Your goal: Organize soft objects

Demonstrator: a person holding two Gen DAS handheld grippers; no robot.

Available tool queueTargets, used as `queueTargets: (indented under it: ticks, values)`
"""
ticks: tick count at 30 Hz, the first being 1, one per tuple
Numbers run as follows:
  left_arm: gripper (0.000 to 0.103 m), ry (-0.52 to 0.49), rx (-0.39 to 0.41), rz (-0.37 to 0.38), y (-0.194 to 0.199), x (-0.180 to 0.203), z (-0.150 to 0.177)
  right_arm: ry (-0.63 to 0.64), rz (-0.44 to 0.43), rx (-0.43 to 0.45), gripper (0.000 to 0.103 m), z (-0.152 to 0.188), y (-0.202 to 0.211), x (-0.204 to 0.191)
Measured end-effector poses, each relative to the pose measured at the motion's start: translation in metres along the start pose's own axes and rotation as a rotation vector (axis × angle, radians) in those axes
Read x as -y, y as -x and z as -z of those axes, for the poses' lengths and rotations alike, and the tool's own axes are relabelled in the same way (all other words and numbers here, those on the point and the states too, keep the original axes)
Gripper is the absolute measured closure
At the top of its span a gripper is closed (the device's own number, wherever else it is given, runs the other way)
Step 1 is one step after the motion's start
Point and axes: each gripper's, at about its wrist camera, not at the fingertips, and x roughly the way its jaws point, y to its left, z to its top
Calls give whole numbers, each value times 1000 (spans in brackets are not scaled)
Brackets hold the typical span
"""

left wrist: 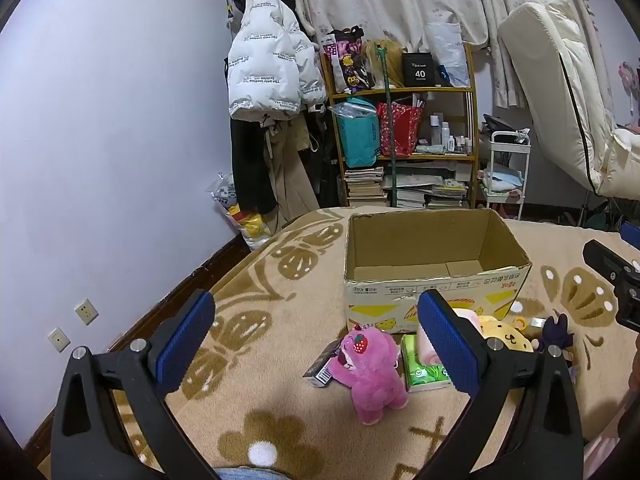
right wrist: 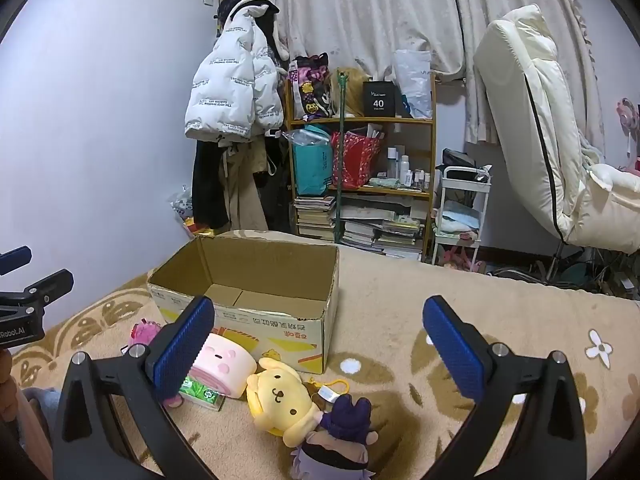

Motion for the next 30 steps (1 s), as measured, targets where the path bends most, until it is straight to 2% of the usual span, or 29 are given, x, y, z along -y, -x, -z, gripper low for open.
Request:
queueTargets:
  ticks: [30]
  values:
    - [3, 0, 4, -3, 0, 0, 0, -5, 2, -1, 0, 0, 3, 2]
